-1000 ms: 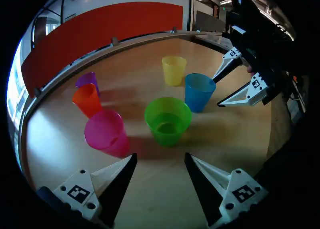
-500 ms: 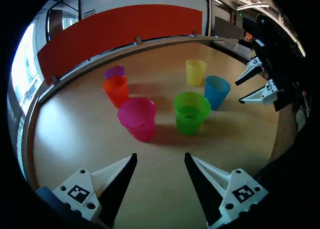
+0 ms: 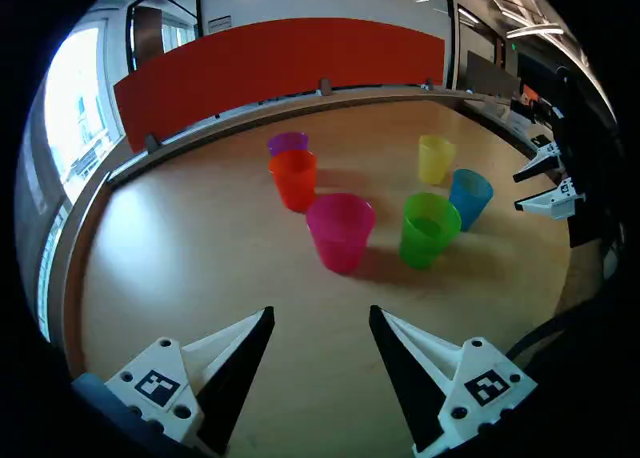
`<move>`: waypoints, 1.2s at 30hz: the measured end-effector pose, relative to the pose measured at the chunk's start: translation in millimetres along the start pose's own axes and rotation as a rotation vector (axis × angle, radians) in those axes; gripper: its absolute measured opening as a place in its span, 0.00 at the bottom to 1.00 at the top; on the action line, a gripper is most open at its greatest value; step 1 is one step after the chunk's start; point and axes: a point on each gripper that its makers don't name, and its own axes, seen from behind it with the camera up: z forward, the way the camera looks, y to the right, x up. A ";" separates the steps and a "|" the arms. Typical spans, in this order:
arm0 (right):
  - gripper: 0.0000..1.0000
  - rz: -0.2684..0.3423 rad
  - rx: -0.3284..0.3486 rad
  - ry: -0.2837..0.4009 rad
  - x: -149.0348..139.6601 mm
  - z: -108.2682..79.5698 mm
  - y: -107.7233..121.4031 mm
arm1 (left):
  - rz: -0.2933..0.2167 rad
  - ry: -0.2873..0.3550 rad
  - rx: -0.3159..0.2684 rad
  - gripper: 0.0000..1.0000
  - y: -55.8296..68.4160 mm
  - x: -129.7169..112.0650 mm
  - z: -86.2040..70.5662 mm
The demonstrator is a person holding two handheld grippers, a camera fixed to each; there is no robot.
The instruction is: Pour water
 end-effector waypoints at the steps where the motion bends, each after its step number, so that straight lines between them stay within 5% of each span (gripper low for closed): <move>1: 0.94 0.008 -0.008 0.006 1.2 -1.4 1.6 | -0.007 0.003 0.006 0.88 -2.7 0.1 -1.7; 11: 0.94 0.114 -0.081 0.120 31.3 -15.1 25.6 | -0.081 0.047 0.062 0.87 -29.1 7.8 -11.6; 20: 0.94 0.213 -0.169 0.266 73.7 -35.2 62.2 | -0.141 0.155 0.124 0.88 -56.7 46.0 -27.5; 36: 0.94 0.281 -0.290 0.558 160.2 -79.8 108.5 | -0.137 0.346 0.208 0.87 -93.8 114.8 -52.6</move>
